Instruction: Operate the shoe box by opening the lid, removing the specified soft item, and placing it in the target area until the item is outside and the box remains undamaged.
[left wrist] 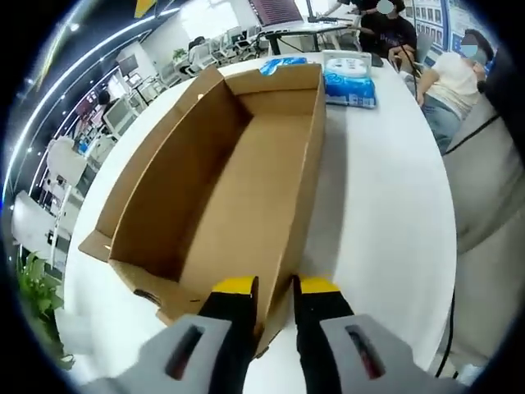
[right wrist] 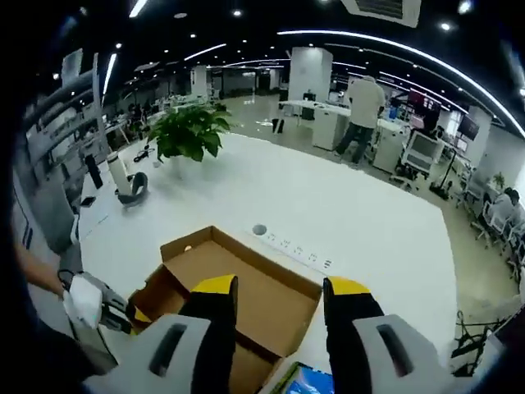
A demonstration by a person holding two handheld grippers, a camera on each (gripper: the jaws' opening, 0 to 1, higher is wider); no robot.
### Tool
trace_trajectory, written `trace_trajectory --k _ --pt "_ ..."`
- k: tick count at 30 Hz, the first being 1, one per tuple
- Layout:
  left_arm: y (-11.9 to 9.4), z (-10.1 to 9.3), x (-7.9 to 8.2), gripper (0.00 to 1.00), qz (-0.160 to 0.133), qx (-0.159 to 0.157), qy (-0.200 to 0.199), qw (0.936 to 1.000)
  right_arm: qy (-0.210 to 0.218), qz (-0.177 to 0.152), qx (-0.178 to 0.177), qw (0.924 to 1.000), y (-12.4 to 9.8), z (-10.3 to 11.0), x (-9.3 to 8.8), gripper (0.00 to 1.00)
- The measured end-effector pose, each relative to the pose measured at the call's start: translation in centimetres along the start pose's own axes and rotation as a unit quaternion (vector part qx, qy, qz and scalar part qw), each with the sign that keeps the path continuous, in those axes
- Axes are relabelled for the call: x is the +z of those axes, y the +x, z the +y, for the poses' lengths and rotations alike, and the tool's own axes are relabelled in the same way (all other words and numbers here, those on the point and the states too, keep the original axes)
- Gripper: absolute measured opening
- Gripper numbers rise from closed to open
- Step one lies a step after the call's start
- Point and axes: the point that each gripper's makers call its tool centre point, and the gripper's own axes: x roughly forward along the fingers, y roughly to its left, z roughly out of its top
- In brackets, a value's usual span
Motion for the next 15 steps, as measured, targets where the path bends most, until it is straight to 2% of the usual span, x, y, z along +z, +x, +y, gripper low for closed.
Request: trace_trajectory --k 4,6,8,9,12,15 --pt "0.0 -0.1 -0.1 0.15 0.001 0.0 0.005 1.0 0.068 0.021 -0.026 0.9971 0.4 -2.3 -1.9 0.35" --pt "0.1 -0.1 -0.1 0.14 0.003 -0.002 0.011 0.9999 0.113 0.02 0.005 0.9934 1.1 -2.2 -2.5 0.32" --pt "0.1 -0.2 -0.1 0.14 0.005 -0.007 0.011 0.9999 0.205 -0.003 0.021 0.9786 1.5 -2.2 -2.7 0.32" --pt "0.1 -0.2 -0.1 0.13 0.006 -0.011 0.013 0.9998 0.216 0.001 0.014 0.9763 1.6 -2.7 -3.2 0.31" --pt "0.1 -0.2 -0.1 0.13 0.006 -0.014 0.013 0.9998 0.182 0.024 -0.033 0.9825 1.4 -3.8 -4.5 0.27" --pt "0.1 -0.3 -0.2 0.13 0.011 -0.012 0.021 0.9996 0.185 0.029 -0.046 0.9813 1.4 -3.9 -4.6 0.28"
